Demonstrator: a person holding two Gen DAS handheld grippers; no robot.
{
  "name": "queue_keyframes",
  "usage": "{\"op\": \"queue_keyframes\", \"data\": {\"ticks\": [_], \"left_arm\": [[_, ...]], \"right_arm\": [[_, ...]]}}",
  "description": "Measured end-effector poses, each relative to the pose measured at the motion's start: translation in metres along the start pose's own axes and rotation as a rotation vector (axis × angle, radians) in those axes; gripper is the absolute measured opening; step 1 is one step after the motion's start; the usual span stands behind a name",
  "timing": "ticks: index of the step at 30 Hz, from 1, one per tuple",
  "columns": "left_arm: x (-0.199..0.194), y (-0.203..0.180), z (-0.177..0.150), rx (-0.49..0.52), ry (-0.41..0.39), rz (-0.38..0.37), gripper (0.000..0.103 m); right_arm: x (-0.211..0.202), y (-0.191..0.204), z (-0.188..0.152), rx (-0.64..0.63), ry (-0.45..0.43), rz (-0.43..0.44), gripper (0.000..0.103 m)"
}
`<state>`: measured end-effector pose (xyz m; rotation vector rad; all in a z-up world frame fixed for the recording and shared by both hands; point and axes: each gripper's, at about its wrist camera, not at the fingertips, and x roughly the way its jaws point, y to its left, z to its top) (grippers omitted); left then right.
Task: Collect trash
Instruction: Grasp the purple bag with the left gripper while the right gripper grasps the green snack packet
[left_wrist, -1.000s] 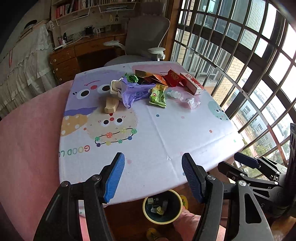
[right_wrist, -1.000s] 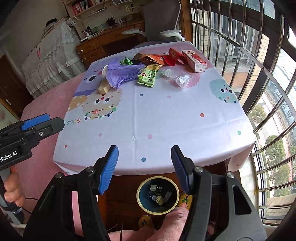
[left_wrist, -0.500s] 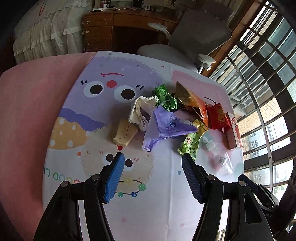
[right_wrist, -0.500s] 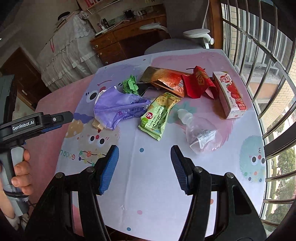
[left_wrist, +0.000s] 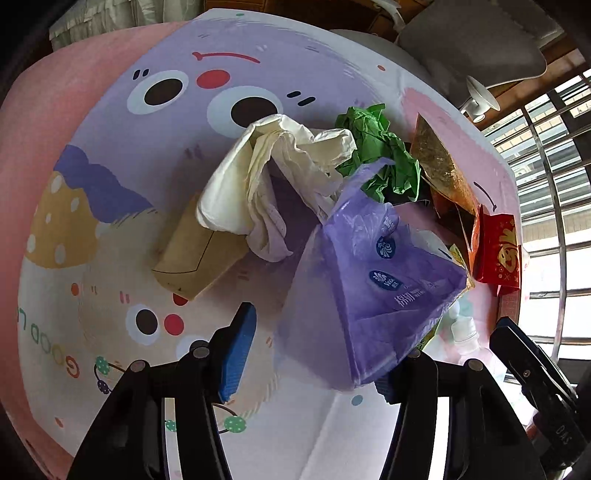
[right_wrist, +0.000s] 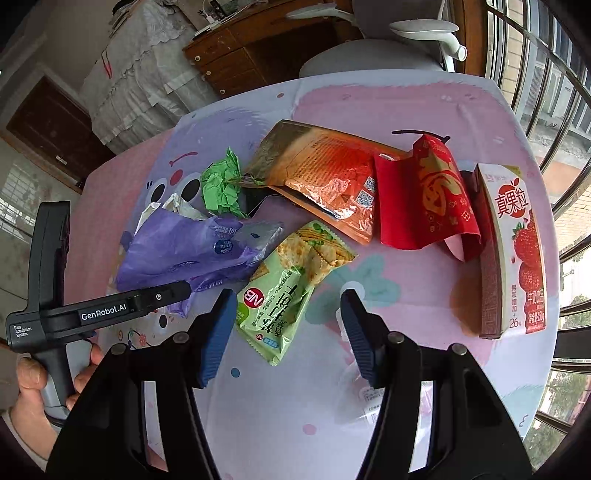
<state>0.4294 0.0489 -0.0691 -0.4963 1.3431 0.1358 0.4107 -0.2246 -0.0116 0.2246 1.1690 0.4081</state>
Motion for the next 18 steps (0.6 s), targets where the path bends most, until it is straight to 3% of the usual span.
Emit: {"op": "queue_keyframes", "data": {"ticks": [9,18], "left_arm": [[-0.015,-0.004,-0.014,-0.011,-0.005,-0.135,0.058],[-0.037,0.023,-0.01,-0.132,0.024,-0.301,0.058]], "right_arm": [[0.045,-0.023,0.022,0.058,0.07,0.007,0.055],[0.087,-0.014,0.034,0.027,0.112,-0.044,0.047]]}}
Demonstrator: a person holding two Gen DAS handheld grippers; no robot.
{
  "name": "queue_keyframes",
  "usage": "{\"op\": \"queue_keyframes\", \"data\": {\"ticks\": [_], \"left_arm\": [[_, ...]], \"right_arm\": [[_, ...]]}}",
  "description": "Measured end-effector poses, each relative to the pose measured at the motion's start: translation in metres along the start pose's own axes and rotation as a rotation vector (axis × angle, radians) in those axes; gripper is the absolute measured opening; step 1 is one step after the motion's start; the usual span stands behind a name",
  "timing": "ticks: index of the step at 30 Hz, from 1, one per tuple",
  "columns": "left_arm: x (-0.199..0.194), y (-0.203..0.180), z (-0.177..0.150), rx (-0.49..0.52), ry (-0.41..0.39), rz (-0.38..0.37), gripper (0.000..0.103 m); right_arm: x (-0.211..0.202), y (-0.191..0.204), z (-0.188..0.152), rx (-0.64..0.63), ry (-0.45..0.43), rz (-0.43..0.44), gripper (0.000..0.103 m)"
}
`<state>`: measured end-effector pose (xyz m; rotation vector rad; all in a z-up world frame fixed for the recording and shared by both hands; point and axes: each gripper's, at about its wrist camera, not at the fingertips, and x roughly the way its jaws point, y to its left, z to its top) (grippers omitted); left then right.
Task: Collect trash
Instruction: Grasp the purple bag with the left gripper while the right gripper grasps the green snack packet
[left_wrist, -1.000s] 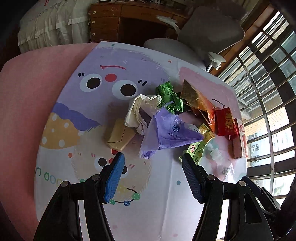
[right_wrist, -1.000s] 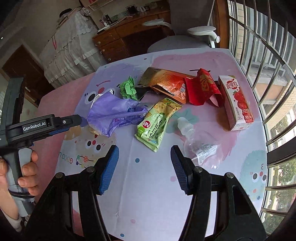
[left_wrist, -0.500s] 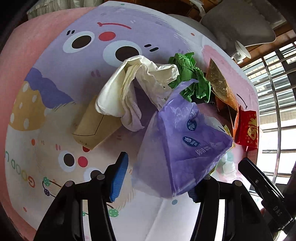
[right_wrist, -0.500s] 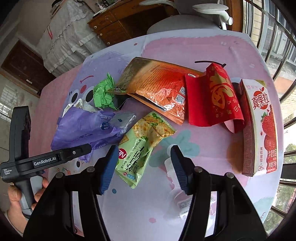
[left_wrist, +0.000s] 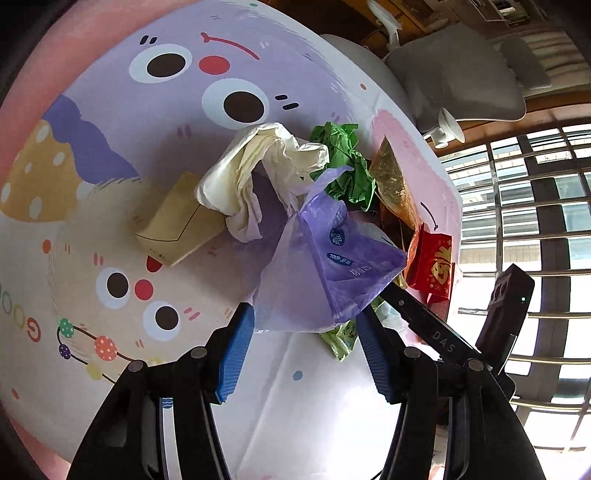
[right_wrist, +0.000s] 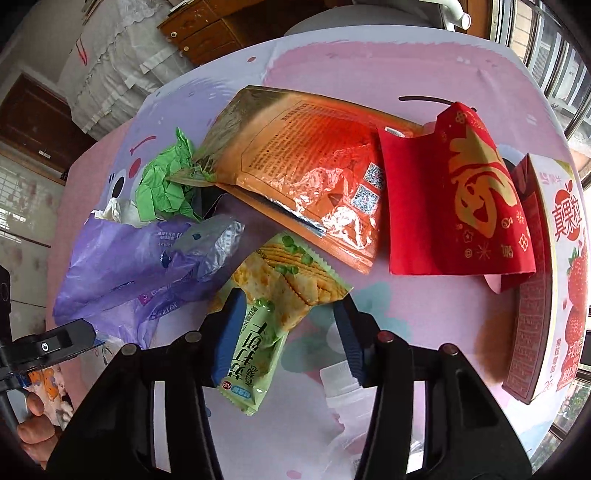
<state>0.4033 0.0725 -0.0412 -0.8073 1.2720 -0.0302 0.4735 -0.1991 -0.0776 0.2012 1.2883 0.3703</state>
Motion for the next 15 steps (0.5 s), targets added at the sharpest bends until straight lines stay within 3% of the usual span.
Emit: {"op": "queue_keyframes", "data": {"ticks": [3,7,15], "left_arm": [[-0.009,-0.006,-0.001,0.018,-0.001,-0.065,0.058],[-0.017,-0.01,0.0,0.016,-0.004,-0.087,0.062],[0.02,0.007,0.01,-0.075,0.044,0.019,0.062]], "right_arm": [[0.006,0.007,0.004,-0.016,-0.003,-0.007,0.047],[0.008,0.014,0.006,-0.033,-0.007,-0.017,0.047],[0.007,0.018,0.001,-0.064,-0.02,-0.041,0.045]]}}
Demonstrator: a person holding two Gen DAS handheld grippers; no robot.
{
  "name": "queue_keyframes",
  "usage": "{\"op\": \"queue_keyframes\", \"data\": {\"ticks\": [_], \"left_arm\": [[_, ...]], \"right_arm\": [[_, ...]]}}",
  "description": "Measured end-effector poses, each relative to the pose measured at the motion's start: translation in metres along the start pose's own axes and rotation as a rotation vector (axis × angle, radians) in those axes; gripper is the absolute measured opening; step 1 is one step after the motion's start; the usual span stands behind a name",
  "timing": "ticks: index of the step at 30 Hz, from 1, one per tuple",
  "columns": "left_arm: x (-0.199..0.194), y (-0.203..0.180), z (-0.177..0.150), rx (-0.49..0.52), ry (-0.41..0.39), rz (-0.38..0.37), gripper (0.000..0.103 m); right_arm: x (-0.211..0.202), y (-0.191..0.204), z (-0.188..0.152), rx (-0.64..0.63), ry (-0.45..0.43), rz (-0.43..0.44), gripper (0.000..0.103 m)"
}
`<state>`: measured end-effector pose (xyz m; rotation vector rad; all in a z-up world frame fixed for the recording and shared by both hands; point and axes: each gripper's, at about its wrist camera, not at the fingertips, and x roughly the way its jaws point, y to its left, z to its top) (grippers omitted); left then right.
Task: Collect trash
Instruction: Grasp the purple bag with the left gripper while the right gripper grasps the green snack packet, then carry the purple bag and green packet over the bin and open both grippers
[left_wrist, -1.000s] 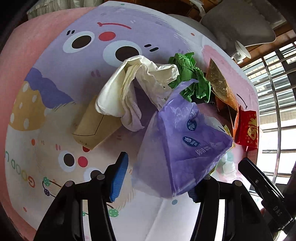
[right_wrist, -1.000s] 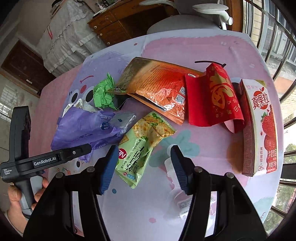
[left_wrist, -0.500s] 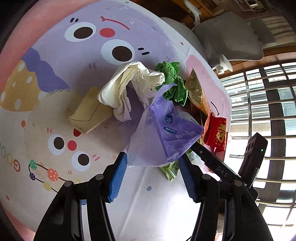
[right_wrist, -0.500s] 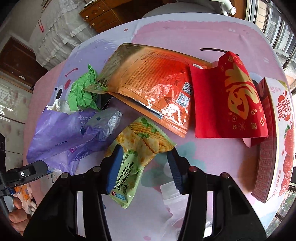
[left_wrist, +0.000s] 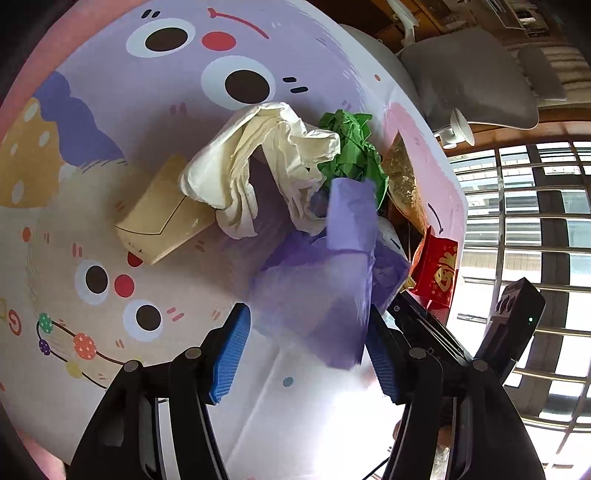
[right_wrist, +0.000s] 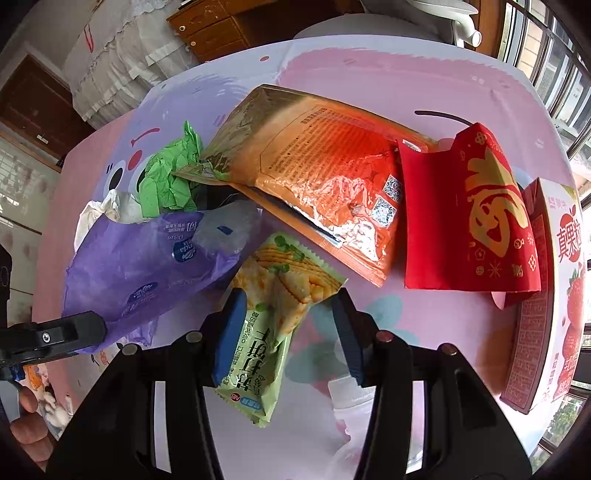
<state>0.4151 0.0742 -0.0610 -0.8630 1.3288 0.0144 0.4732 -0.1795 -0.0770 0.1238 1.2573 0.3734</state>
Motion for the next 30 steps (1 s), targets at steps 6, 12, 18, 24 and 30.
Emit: {"op": "queue_keyframes", "data": {"ticks": [6,12,18,24,30], "left_arm": [[0.023,0.001,-0.003,0.002,-0.003,0.048,0.049],[0.026,-0.018,-0.015,0.112,-0.043,0.109,0.027],[-0.013,-0.025,-0.035,0.192,-0.147,0.164,0.022],[-0.078,-0.019,-0.068,0.272,-0.261,0.224,0.019],[-0.132,-0.003,-0.129,0.45,-0.343,0.33,0.019]], "right_arm": [[-0.004,0.001,-0.007,-0.039,-0.014,-0.043,0.025],[-0.001,0.002,-0.012,-0.036,-0.013,-0.015,0.011],[-0.012,0.012,-0.027,-0.026,-0.039,0.013,0.007],[-0.049,0.025,-0.052,-0.009,-0.09,0.037,0.007],[-0.096,0.047,-0.107,0.019,-0.139,0.046,0.007]]}}
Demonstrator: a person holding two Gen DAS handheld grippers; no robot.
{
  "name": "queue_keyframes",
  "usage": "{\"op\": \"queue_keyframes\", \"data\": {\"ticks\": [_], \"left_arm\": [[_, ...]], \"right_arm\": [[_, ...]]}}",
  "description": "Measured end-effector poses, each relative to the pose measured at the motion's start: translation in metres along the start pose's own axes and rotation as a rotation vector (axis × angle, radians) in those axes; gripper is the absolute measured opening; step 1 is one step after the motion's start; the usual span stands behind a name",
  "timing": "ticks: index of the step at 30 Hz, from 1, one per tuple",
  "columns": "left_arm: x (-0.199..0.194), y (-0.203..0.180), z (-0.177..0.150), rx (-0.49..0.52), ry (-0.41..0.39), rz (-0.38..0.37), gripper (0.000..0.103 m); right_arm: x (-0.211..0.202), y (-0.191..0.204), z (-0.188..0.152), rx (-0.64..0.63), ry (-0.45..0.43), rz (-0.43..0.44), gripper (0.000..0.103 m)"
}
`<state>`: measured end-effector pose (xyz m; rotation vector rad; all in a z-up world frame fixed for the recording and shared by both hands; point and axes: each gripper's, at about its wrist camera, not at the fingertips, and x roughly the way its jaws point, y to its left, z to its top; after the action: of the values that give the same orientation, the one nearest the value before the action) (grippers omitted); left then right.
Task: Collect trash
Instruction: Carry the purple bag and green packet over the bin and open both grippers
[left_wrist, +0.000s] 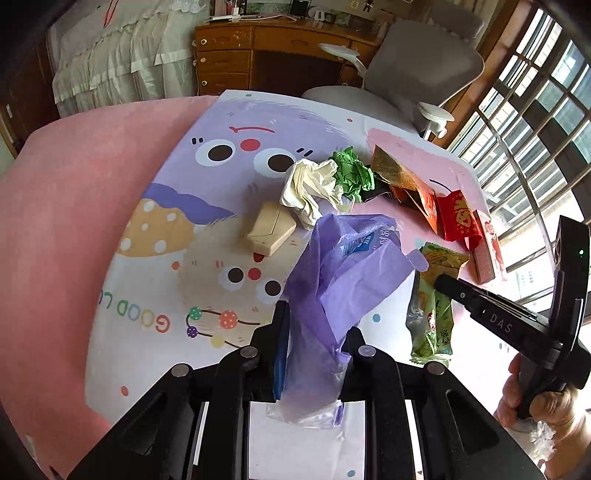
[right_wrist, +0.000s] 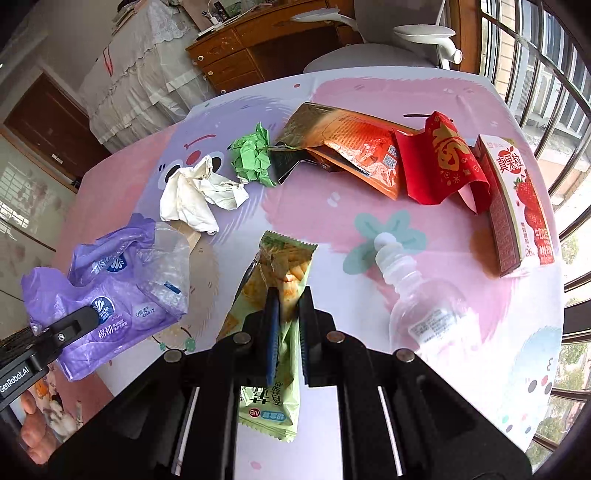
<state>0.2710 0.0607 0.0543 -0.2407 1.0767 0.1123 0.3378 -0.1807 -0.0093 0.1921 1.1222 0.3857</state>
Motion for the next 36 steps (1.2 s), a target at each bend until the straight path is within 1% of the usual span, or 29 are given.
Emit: {"op": "queue_keyframes", "data": {"ticks": [2,4,9,14,16,18,20,24,28,32,36], "left_arm": [[-0.02,0.004,-0.023,0.073,-0.018,0.016,0.019],[-0.036,0.008,-0.046,0.134,-0.032,0.012,0.019],[-0.071,0.029,-0.103,0.245,-0.062,-0.034,0.019],[-0.099,0.058,-0.164,0.316,-0.098,-0.082,0.019],[-0.104,0.07,-0.189,0.334,-0.107,-0.097,0.019],[-0.105,0.08,-0.214,0.336,-0.092,-0.11,0.019],[-0.105,0.09,-0.237,0.332,-0.073,-0.127,0.019],[-0.097,0.105,-0.281,0.333,-0.025,-0.124,0.019],[-0.08,0.12,-0.318,0.298,0.039,-0.12,0.019],[-0.048,0.131,-0.347,0.258,0.107,-0.091,0.019],[0.002,0.142,-0.374,0.203,0.169,-0.072,0.019]], "right_arm": [[-0.022,0.011,-0.025,0.008,-0.017,-0.005,0.007],[-0.041,0.022,-0.053,0.017,-0.037,-0.018,0.007],[-0.078,0.054,-0.131,0.055,-0.077,-0.056,0.007],[-0.092,0.089,-0.21,0.086,-0.086,-0.092,0.007],[-0.096,0.105,-0.242,0.076,-0.085,-0.114,0.007],[-0.096,0.118,-0.272,0.064,-0.06,-0.137,0.007],[-0.093,0.132,-0.298,0.042,-0.01,-0.159,0.007],[-0.082,0.152,-0.339,-0.03,0.078,-0.211,0.007],[-0.063,0.161,-0.371,-0.058,0.143,-0.238,0.007],[-0.024,0.16,-0.4,-0.079,0.207,-0.263,0.007],[0.03,0.144,-0.429,-0.082,0.261,-0.287,0.007]]}}
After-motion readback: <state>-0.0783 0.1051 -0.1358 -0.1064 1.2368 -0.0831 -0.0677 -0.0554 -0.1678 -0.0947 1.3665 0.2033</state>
